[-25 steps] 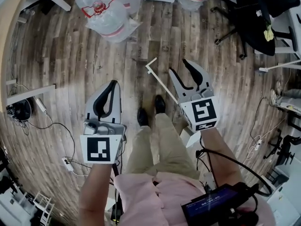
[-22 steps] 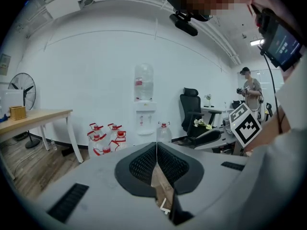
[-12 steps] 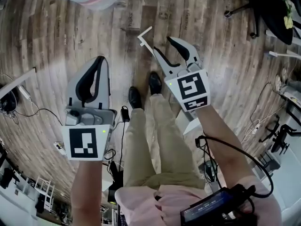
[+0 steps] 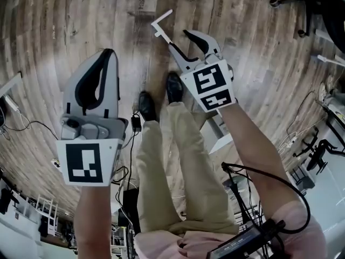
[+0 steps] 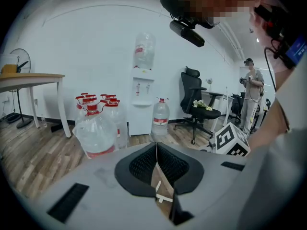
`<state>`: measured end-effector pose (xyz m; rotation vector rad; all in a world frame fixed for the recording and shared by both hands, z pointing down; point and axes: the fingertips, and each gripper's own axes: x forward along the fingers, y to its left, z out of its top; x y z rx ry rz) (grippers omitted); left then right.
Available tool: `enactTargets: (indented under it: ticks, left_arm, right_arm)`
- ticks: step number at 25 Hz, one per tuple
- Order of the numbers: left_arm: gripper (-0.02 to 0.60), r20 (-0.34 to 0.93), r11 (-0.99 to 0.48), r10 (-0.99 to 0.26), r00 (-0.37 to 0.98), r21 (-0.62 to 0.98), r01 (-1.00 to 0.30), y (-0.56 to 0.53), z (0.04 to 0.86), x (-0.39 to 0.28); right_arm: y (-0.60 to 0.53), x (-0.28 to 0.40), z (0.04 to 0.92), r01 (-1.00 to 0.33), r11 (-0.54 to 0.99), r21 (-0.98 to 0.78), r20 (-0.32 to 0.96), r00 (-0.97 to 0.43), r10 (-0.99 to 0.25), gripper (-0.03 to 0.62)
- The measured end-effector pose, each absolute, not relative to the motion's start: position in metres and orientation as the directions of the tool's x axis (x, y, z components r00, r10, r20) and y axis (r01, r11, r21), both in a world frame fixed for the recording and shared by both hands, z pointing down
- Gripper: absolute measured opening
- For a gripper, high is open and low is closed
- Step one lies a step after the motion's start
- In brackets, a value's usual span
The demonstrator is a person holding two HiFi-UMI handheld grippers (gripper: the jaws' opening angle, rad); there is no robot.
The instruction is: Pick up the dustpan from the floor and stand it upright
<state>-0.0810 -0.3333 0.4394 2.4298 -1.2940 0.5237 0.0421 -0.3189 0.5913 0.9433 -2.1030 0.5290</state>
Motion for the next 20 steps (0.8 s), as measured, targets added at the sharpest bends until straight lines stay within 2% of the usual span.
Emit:
enactTargets:
  ticks: [20]
  left_arm:
    - [0.015, 0.515, -0.542, -0.665, 0.541, 0.166, -0.824, -0.321, 0.602, -0.078]
  right_arm:
    - [-0.281, 0.043, 0.802, -0.739, 0.669, -0.086, 0.879, -0.372, -0.298, 0.175]
